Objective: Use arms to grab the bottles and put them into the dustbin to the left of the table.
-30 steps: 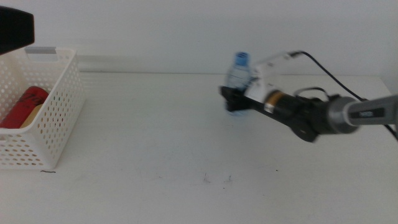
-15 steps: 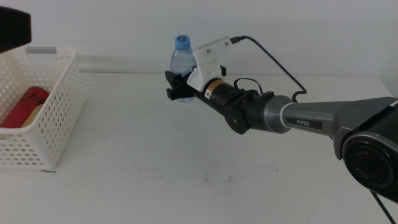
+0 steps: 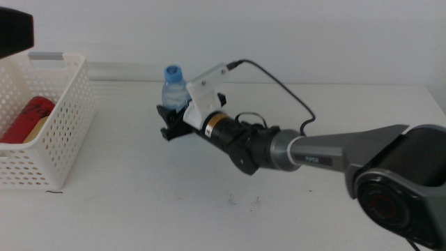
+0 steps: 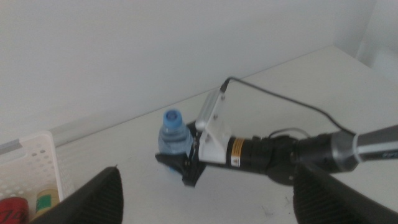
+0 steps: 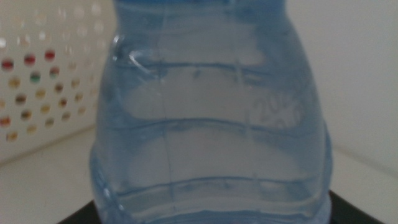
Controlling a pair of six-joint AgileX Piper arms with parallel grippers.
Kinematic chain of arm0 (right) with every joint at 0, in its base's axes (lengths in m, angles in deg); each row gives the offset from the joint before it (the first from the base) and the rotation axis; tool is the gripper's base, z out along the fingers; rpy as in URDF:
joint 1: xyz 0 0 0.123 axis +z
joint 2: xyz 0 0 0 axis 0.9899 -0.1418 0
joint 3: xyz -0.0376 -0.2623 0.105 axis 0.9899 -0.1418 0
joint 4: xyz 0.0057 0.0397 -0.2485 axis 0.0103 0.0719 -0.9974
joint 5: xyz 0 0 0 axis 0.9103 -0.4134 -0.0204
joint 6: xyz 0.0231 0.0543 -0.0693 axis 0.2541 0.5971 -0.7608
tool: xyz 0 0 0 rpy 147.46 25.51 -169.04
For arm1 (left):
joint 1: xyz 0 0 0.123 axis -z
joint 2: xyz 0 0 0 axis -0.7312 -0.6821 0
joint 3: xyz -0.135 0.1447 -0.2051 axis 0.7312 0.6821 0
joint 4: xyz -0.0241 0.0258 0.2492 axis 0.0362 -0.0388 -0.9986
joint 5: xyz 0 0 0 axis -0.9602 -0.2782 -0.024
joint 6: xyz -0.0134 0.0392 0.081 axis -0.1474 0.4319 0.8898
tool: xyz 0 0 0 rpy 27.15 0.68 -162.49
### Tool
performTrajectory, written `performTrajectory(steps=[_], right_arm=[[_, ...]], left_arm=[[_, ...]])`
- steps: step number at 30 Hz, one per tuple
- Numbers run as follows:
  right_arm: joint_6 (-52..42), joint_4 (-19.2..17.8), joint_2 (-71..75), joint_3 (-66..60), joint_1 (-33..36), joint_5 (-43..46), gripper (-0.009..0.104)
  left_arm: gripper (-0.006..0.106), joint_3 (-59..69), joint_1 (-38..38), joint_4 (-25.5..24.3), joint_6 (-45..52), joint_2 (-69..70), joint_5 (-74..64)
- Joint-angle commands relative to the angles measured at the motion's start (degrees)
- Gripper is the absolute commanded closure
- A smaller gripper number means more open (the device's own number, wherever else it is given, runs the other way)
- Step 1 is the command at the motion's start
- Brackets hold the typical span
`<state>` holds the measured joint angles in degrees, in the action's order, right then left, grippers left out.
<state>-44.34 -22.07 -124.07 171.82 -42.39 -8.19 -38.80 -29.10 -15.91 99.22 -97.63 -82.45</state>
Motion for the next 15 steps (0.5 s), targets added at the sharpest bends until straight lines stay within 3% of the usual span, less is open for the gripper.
performTrajectory(steps=[1,4,6,7,11,15], right_arm=[[-0.6,0.1,-0.8,0.8,0.5,4.6,0.095],[-0.6,0.1,-2.0,0.8,0.6,4.6,0.091],[-0.6,0.1,-2.3,0.8,0.7,4.0,0.081],[-0.6,0.1,-2.3,0.8,0.8,3.0,0.061],[1.4,0.1,-1.1,0.8,1.2,-1.9,0.002],[3.0,0.8,5.1,-0.7,1.9,-19.7,0.005]], left_arm=[[0.007,0.2,0.4,-0.2,-0.1,0.2,0.8],[0.007,0.2,0.4,-0.2,-0.1,0.2,0.8],[0.007,0.2,0.4,-0.2,-0.1,0.2,0.8],[0.007,0.2,0.4,-0.2,-0.1,0.2,0.8],[0.007,0.2,0.4,-0.2,-0.1,0.2,0.8],[0.007,0.2,0.4,-0.1,-0.1,0.2,0.8]])
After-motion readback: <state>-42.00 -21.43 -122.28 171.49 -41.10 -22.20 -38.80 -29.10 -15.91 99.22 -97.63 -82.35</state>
